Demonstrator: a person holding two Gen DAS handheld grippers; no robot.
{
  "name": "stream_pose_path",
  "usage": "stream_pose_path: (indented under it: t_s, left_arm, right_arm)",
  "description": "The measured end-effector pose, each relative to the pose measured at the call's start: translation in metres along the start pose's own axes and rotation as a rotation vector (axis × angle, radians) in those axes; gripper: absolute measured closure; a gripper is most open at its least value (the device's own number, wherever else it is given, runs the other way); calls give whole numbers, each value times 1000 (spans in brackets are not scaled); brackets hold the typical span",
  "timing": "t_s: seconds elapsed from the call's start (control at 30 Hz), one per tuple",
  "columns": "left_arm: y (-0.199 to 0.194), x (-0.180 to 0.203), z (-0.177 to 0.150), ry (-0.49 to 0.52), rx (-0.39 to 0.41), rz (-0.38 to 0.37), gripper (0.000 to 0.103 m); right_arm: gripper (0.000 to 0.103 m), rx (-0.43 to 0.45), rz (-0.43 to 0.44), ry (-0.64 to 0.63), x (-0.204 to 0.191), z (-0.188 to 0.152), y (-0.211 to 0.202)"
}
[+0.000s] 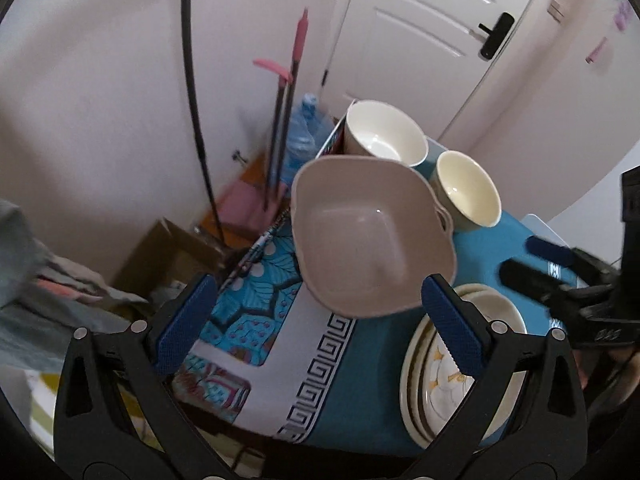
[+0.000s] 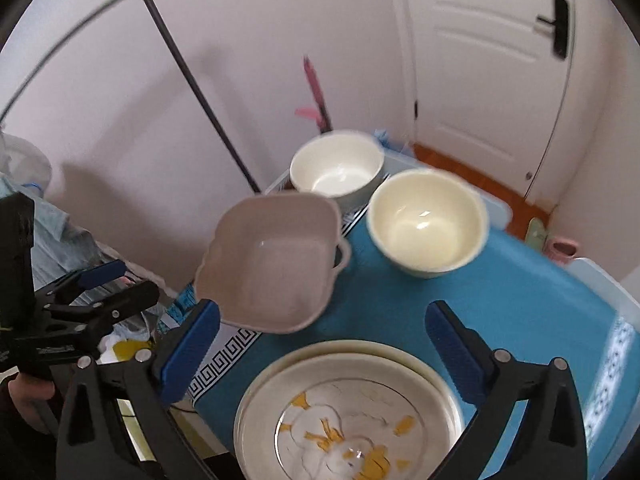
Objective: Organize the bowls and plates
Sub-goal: 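Grasp the rim of the taupe square bowl with both grippers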
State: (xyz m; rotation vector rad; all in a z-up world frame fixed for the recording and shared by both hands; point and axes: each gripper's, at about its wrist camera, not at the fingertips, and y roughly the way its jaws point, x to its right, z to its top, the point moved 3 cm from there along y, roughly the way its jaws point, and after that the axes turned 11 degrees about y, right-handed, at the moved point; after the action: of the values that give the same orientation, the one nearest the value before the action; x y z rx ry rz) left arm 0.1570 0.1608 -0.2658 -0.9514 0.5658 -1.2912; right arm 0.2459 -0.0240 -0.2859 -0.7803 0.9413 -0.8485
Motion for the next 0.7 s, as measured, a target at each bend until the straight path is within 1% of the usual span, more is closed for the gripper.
stream_pose_path:
  t_s: [0.1,0.13,0.17,0.2,0.23,0.27,0.3,0.33,0.37,0.4,0.43,0.53,0.63,0.67,0.7]
  left_arm:
    - [28,-5,4,2,-48,-31,21]
    - [37,-5,6,5,-65,-38,27]
    - [49,-7,6,9,-87,-49,30]
    - [56,-8,7,10,-99,-57,37]
    - [63,-9,8,11,-110,-66,43]
    - [70,-9,8,14,-121,-74,46]
    - [77,-10,9,18,-129,-80,53]
    - [82,-10,9,22,-136,-84,58]
    - [86,-10,9,27,-141,-87,60]
    - [89,-11,9,30,-144,-87,65]
    - [92,-12,10,34,-148,-89,73]
    - [97,-14,12,42,-155,-96,82]
    - [97,-17,15,52,-151,-108,84]
    - [96,-16,15,58,-148,-105,84]
    - [96,-16,16,63,-145,-105,84]
  right_arm:
    - [2,-56,7,28,1,5,30]
    - [7,-72,17,41,1,7,40]
    - [15,-90,22,51,2,9,49]
    - [20,-102,24,56,3,10,55]
    - [30,-116,26,61,3,11,62]
    - [36,-123,24,65,3,12,69]
    - [38,-128,18,70,3,12,75]
    - [43,-130,16,74,3,13,80]
    - [49,-131,14,81,3,14,84]
    - [52,-131,15,88,4,14,87]
    - [57,-130,18,100,5,15,89]
    - [72,-135,31,135,8,15,97]
    - [85,-135,33,142,6,15,101]
    - [88,-133,31,142,6,15,101]
    - [88,-128,27,144,5,15,101]
